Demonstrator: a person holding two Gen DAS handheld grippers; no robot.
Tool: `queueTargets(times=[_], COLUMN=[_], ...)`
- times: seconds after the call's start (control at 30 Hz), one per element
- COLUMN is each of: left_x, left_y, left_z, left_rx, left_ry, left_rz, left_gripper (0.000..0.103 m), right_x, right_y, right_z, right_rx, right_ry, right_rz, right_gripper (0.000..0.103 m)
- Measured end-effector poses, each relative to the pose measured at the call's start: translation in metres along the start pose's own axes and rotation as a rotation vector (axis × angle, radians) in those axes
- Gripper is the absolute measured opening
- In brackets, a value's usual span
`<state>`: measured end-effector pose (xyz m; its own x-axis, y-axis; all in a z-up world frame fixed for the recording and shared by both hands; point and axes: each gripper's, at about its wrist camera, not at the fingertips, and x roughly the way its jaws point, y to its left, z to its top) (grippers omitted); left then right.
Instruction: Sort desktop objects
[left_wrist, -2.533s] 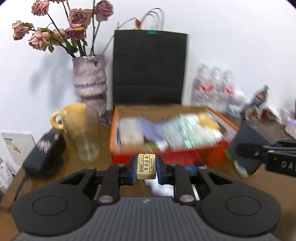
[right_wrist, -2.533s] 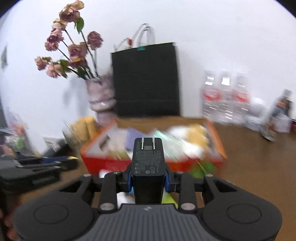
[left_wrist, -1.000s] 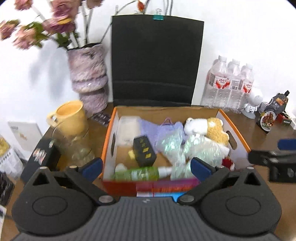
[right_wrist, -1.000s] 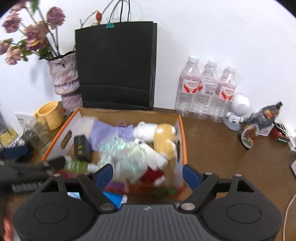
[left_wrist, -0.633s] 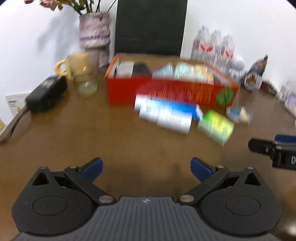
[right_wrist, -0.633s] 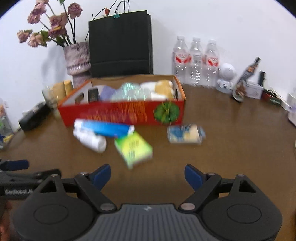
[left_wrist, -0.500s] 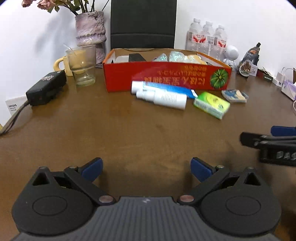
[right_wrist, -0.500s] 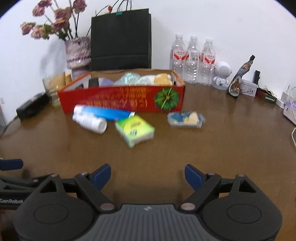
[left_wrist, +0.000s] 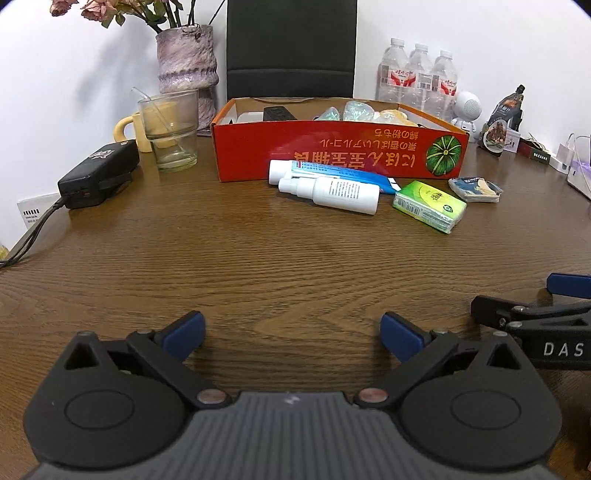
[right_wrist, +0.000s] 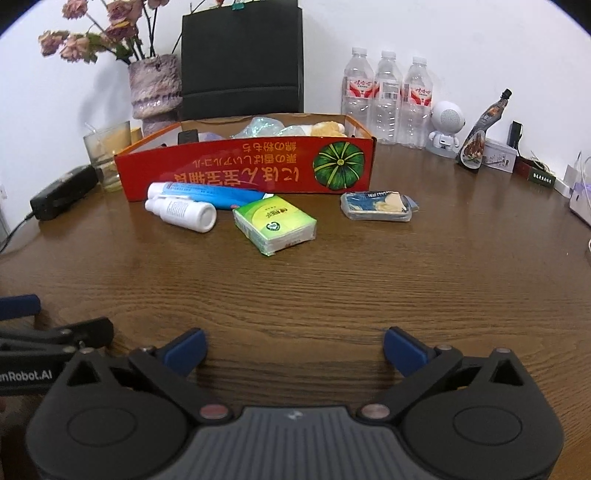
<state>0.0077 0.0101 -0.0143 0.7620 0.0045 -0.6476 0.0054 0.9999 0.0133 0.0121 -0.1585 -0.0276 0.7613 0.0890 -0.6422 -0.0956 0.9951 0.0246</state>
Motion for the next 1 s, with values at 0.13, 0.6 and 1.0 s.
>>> queueTargets(times=[0.13,0.6,1.0], left_x=[0.0002,0.0004,0.0004], left_y=[-0.0003,-0.0006,-0.0006], left_z=[-0.0007,-0.0009,-0.0010], left_rx=[0.000,-0.001,-0.002], left_ry=[0.000,0.001,0.001], left_rz=[0.000,0.000,0.000], left_gripper=[0.103,0.103,0.103], right_x=[-0.0002,-0.0003,-0.0003], right_y=[0.0010,0.0016,0.0016], right_z=[-0.0005,0.0001,0.0002], right_rx=[-0.015,-0.017,-0.019], right_ry=[0.001,0.002,0.002], right_rz=[0.016,0.017,0.016], right_gripper=[0.103,0.103,0.103])
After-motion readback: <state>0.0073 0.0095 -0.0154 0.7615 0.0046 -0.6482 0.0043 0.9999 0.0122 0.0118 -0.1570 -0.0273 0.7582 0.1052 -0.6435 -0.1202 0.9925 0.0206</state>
